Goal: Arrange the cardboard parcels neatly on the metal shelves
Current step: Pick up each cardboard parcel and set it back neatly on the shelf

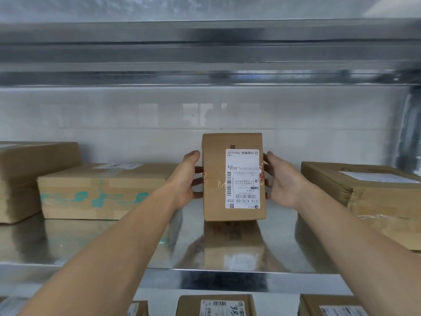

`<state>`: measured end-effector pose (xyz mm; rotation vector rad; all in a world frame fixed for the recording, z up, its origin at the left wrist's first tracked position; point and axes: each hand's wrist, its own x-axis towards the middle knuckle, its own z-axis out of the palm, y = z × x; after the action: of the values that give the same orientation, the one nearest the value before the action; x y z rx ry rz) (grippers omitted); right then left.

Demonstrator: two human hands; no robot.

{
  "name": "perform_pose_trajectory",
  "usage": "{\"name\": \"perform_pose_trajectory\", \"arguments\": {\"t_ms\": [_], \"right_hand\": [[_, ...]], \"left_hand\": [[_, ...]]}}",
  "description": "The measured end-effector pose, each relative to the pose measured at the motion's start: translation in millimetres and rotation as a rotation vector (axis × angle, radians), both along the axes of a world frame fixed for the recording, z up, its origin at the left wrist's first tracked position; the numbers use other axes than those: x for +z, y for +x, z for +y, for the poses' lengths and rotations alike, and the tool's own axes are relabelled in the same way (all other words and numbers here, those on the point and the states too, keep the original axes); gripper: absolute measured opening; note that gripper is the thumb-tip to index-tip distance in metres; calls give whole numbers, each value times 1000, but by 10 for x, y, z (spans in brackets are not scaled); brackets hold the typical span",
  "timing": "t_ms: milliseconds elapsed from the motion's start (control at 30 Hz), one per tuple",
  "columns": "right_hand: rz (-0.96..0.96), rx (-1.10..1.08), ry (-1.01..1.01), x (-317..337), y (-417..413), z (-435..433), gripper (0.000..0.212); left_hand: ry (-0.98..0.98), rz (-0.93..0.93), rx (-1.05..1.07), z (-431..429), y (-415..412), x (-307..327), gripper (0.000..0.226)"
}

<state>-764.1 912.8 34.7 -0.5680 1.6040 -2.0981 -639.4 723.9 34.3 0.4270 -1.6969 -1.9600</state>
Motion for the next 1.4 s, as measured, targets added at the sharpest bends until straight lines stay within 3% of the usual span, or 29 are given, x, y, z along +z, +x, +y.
{"name": "perform_pose_trajectory", "arguments": {"t_ms": [233,467,900,1400], "right_hand": [[40,-122,31,105,53,-75,35],[54,-150,78,81,6,-127,46],[41,-89,84,-16,-82,-179,58],[46,-18,138,54,-103,-89,56]], "left_hand": [[9,-23,-34,50,61,33,47],[-13,20,-105,36,35,51,33],[-20,-4,-110,58,10,7,33],[-92,-6,-89,0,-3,101,33]]}}
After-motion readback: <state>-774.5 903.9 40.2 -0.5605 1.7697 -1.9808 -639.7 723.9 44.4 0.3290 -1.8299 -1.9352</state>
